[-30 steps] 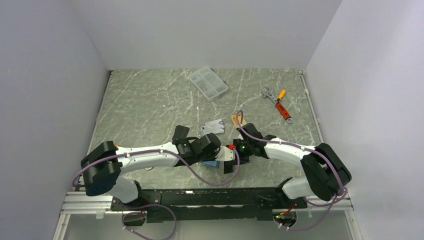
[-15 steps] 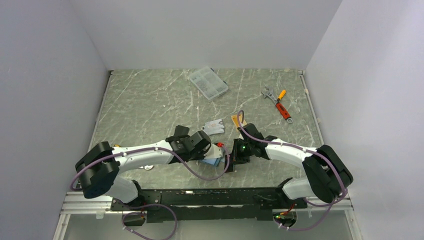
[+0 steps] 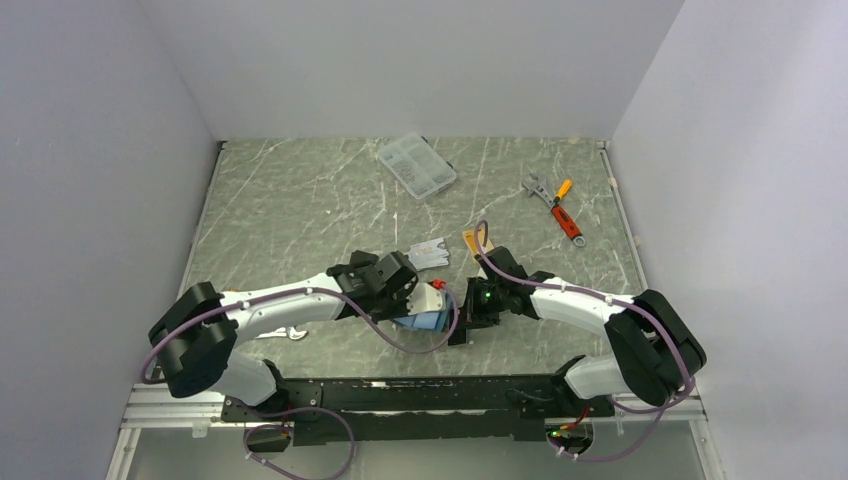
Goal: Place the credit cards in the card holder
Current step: Open the card holder at the center of the board.
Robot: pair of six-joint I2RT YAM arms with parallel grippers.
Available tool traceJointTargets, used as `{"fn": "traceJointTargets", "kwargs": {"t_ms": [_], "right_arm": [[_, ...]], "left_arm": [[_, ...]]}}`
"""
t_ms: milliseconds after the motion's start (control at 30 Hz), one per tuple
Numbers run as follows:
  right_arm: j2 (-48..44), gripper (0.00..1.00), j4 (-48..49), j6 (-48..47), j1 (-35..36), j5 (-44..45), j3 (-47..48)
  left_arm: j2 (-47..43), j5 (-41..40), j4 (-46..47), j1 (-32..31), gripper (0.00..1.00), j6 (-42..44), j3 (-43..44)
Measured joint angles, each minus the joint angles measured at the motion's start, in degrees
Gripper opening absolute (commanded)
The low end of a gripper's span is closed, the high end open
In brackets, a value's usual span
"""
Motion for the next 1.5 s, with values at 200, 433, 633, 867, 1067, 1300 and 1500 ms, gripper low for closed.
{"fn": "traceJointTargets", "kwargs": {"t_ms": [200,433,633,867,1067,1300,1500], "right_arm": [[-0.02,0.0,-0.13,-0.07,0.02,0.26,0.0],[-0.76,0.0,-0.87,-0.28,0.02,2.12,0.07],[-2.43,0.0,-2.01,-0.5,0.0,4.79,0.07],[-2.71,0.0,-2.36,-0.46,0.0,5.49,0.07],[-3.15,0.0,-2.71,-0.46,0.0,5.9,0.07],[-4.13,0.0,-3.82,-0.46,-0.15,7.1,0.07],[-5.46,0.0,-4.87,-0.44,-0.22,8.09,-0.2]], "left_arm": [[1.09,3.26,0.0,1.05,0.27,-0.68,4.85],[2.47,6.32,0.33,1.05,0.26,-1.66,8.35],[3.74,7.56,0.35,1.05,0.25,-2.16,8.81],[4.02,8.15,-0.2,1.05,0.24,-2.78,10.25],[4.44,7.76,-0.13,1.05,0.22,-2.95,10.45],[7.58,4.68,0.5,1.05,0.1,-2.93,10.45],[8.74,3.13,0.85,1.55,0.02,-2.67,9.66]]}}
